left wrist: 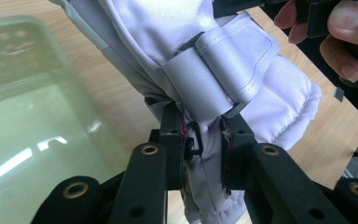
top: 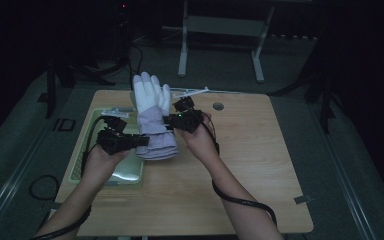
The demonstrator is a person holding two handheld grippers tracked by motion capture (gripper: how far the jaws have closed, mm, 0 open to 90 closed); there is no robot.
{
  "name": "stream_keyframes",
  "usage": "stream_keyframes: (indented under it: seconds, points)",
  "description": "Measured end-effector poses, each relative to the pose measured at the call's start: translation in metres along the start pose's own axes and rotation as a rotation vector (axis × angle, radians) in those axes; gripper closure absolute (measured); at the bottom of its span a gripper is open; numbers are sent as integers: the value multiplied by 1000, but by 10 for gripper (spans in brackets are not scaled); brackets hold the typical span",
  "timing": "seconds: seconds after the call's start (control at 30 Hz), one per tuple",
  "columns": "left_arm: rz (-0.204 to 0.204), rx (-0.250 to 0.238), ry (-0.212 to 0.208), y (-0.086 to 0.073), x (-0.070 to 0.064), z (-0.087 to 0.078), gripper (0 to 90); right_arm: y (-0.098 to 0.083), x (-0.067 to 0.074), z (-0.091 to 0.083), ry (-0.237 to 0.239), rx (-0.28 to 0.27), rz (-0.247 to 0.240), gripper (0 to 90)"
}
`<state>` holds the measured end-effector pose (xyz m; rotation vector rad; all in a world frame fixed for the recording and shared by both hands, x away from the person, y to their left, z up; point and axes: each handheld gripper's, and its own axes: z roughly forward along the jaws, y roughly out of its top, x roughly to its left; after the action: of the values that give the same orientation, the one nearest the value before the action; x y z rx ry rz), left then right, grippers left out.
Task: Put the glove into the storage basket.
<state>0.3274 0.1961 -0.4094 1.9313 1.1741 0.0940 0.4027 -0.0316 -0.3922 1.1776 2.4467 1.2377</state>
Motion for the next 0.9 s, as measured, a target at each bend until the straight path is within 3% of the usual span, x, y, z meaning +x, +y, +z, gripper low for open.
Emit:
stream_keyframes:
  seconds: [0.4,0.63,0.73,0.9]
  points:
    - [-44,3,19,-28,44,-39,755,14,47,46,43,21,-20,815]
    - [-44,24,28,-41,69,-67,754,20,77,68,71,18,-19,814]
    - [-42,37,28,-45,75,-69,754,19,87,76,62,19,-40,814]
    - [-62,55,23,-55,86,-59,754,13,88,89,52,46,-29,815]
